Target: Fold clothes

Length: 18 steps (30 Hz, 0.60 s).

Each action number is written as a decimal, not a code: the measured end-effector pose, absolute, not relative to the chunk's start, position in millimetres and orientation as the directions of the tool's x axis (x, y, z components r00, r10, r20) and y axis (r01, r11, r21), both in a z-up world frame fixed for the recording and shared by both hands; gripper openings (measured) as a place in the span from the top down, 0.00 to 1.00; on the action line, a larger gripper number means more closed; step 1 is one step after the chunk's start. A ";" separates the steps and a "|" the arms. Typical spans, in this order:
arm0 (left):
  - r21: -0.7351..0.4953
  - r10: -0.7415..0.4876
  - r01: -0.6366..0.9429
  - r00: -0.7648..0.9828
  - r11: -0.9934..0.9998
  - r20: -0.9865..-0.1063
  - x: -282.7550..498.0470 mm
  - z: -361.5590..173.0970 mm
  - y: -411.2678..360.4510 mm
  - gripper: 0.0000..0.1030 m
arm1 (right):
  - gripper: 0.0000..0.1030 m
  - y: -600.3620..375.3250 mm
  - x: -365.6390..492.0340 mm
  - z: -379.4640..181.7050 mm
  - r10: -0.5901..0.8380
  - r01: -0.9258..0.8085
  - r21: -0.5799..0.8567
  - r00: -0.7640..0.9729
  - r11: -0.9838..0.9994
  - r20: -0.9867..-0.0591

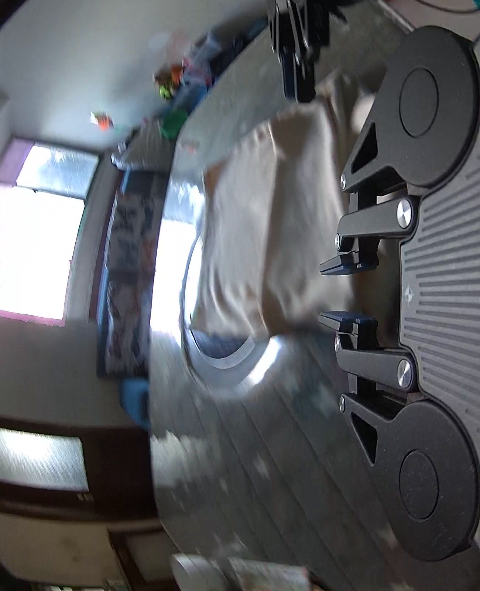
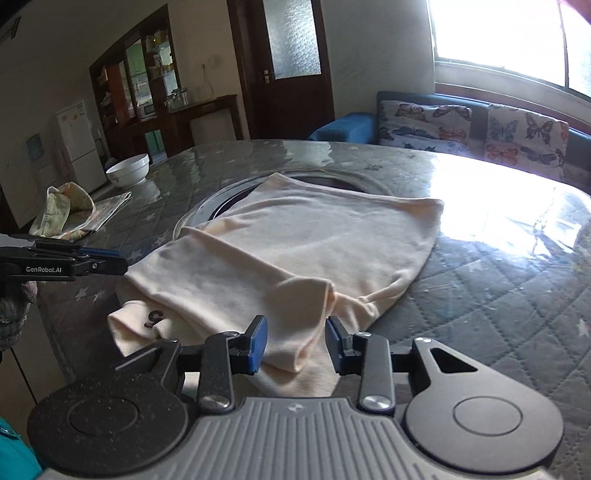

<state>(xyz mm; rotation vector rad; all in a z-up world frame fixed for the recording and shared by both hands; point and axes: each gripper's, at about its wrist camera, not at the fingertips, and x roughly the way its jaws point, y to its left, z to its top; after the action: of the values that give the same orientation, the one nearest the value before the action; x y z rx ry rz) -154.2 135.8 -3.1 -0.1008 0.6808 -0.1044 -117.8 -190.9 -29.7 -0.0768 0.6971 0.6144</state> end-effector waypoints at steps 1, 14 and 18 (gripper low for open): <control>-0.124 -0.115 0.048 0.768 0.991 -0.630 -154.7 -6.3 140.2 0.77 | 0.67 -189.4 -117.7 -30.5 0.503 -0.556 0.130 0.596 0.821 -0.626; -0.144 -0.135 0.062 0.804 0.988 -0.580 -139.3 4.0 139.3 0.78 | 0.67 -178.2 -114.4 -21.1 0.480 -0.566 0.074 0.614 0.821 -0.626; -0.149 -0.177 0.110 0.800 0.983 -0.573 -127.4 1.0 124.9 0.78 | 0.67 -165.0 -107.0 -19.2 0.504 -0.589 0.076 0.609 0.804 -0.613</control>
<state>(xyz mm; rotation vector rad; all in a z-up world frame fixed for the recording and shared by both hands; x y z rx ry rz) -127.4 124.9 1.0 -0.1105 0.6249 -0.1543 -107.0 -165.0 -19.2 -0.1383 0.6631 0.6337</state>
